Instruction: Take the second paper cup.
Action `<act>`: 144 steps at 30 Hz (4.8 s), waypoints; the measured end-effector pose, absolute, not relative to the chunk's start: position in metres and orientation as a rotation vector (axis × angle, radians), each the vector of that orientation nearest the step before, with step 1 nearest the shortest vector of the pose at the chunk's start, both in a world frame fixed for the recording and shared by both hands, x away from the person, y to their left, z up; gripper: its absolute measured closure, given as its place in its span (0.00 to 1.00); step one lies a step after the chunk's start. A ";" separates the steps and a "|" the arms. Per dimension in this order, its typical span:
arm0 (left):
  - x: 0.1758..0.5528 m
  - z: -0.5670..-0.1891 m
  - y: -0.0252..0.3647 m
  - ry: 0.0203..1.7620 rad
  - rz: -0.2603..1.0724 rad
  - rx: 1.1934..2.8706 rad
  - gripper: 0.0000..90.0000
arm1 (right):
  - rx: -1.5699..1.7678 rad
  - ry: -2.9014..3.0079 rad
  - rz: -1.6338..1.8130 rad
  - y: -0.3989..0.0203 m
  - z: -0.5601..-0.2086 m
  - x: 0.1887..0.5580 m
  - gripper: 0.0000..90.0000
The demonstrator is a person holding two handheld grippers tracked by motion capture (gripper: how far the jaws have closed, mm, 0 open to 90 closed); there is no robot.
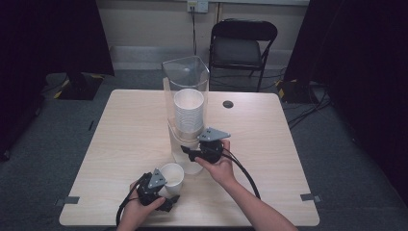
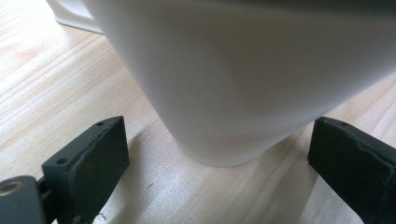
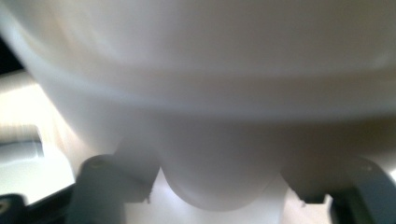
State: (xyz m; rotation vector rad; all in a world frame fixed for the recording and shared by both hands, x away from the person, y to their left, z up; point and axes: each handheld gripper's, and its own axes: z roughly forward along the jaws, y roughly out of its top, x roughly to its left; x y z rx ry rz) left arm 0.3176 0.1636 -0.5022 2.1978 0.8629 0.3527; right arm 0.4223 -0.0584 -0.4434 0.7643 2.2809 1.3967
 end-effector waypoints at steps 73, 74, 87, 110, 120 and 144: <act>0.317 -0.502 0.163 0.860 0.369 2.208 0.04 | 0.884 2.441 1.181 -0.184 -0.486 0.377 0.18; 0.317 -0.502 0.163 0.860 0.369 2.208 0.04 | 0.884 2.437 1.183 -0.185 -0.485 0.376 0.18; 0.317 -0.502 0.163 0.858 0.365 2.207 0.03 | 0.887 2.426 1.192 -0.213 -0.474 0.365 0.18; 0.318 -0.502 0.163 0.858 0.360 2.210 0.03 | 0.959 2.430 1.170 -0.264 -0.477 0.348 0.20; 0.318 -0.502 0.163 0.857 0.360 2.211 0.03 | 0.975 2.436 1.149 -0.281 -0.481 0.343 0.20; 0.318 -0.502 0.163 0.855 0.362 2.212 0.03 | 1.040 2.415 1.101 -0.317 -0.490 0.334 0.19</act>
